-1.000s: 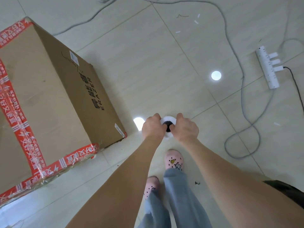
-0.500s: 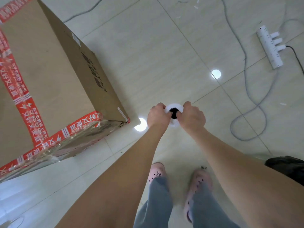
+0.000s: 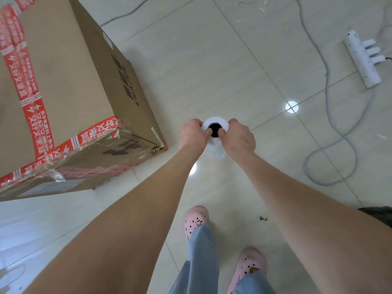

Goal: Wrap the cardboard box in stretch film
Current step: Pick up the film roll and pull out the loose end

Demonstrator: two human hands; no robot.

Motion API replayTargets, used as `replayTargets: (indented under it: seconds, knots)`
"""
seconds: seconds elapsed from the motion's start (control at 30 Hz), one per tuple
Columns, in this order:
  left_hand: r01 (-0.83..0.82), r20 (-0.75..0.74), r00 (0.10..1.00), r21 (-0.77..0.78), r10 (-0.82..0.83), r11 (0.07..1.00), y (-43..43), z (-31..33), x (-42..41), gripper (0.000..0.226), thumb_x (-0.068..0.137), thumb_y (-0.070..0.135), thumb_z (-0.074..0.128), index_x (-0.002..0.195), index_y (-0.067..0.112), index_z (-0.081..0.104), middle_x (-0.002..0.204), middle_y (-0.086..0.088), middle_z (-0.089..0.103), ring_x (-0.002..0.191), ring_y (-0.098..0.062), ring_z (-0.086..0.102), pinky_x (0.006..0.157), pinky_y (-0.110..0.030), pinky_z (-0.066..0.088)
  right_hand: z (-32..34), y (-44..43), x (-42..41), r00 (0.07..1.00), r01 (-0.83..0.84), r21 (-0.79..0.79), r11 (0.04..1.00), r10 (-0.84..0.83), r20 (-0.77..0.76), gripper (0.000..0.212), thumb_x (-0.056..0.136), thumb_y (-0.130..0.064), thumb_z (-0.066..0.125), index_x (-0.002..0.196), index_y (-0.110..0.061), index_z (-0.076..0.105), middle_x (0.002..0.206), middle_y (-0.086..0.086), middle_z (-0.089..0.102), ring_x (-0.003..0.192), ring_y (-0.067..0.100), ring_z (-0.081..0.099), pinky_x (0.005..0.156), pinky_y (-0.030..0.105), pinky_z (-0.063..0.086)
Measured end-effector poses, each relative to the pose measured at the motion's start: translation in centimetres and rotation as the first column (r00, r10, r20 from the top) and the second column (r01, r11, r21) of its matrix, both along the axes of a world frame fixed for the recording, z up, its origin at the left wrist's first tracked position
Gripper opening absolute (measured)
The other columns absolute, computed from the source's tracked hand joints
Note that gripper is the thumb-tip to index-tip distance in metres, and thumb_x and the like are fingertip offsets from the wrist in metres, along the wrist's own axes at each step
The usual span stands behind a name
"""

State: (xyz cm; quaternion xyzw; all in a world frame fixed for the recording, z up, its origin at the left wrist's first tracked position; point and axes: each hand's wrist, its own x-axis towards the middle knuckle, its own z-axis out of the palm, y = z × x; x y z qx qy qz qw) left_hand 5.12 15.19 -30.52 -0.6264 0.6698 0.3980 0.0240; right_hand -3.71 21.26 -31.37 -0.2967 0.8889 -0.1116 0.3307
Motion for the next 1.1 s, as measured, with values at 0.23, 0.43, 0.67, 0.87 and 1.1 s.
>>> replayTargets:
  seconds: [0.23, 0.43, 0.67, 0.87, 1.1]
  knots:
    - [-0.008, -0.132, 0.991, 0.057, 0.016, 0.998, 1.9, 0.6, 1.4, 0.039, 0.093, 0.015, 0.052, 0.131, 0.011, 0.053, 0.121, -0.009, 0.064, 0.105, -0.028, 0.063, 0.09, -0.04, 0.053, 0.4, 0.9, 0.7, 0.994, 0.047, 0.035, 0.998, -0.05, 0.1, 0.041, 0.099, -0.037, 0.04, 0.13, -0.011, 0.041, 0.122, 0.014, 0.057, 0.112, 0.033, 0.055, 0.076, 0.034, 0.037]
    - [-0.044, -0.137, 0.99, -0.017, 0.042, 0.999, 2.9, 0.8, 2.2, 0.046, 0.094, 0.002, 0.04, 0.138, 0.014, 0.045, 0.132, -0.002, 0.057, 0.116, -0.02, 0.056, 0.082, -0.022, 0.041, 0.2, 2.2, 1.0, 1.0, 0.001, -0.084, 0.996, 0.001, 0.017, 0.044, 0.1, -0.036, 0.038, 0.139, -0.015, 0.037, 0.133, 0.012, 0.044, 0.119, 0.033, 0.048, 0.086, 0.037, 0.04]
    - [-0.06, -0.321, 0.946, -0.043, 0.043, 0.997, 2.9, -2.8, 2.2, 0.031, 0.095, 0.028, 0.048, 0.123, 0.017, 0.058, 0.104, 0.005, 0.062, 0.093, -0.016, 0.057, 0.079, -0.027, 0.044, -2.9, 1.1, 1.6, 0.957, 0.288, -0.178, 0.941, -0.28, 0.072, 0.033, 0.089, -0.04, 0.049, 0.112, -0.018, 0.058, 0.107, 0.005, 0.064, 0.098, 0.029, 0.059, 0.074, 0.03, 0.041]
    - [-0.144, -0.261, 0.957, -0.039, 0.129, 0.989, 1.1, -3.1, 1.9, 0.009, 0.085, 0.026, 0.056, 0.093, 0.021, 0.057, 0.085, -0.002, 0.065, 0.085, -0.027, 0.067, 0.077, -0.036, 0.055, -3.3, 0.0, 1.9, 0.964, 0.266, -0.224, 0.938, -0.264, 0.037, 0.027, 0.081, -0.036, 0.055, 0.089, -0.012, 0.064, 0.09, 0.007, 0.069, 0.084, 0.03, 0.064, 0.063, 0.028, 0.043]
    - [-0.094, -0.243, 0.969, -0.187, 0.047, 0.978, -0.1, -2.8, 4.0, 0.012, 0.087, 0.034, 0.054, 0.086, 0.026, 0.062, 0.081, 0.0, 0.065, 0.08, -0.024, 0.065, 0.071, -0.031, 0.052, -2.7, -1.6, 3.2, 0.986, 0.152, -0.208, 0.966, -0.162, -0.032, 0.029, 0.086, -0.037, 0.051, 0.099, -0.015, 0.064, 0.096, 0.005, 0.067, 0.083, 0.027, 0.06, 0.065, 0.028, 0.039]
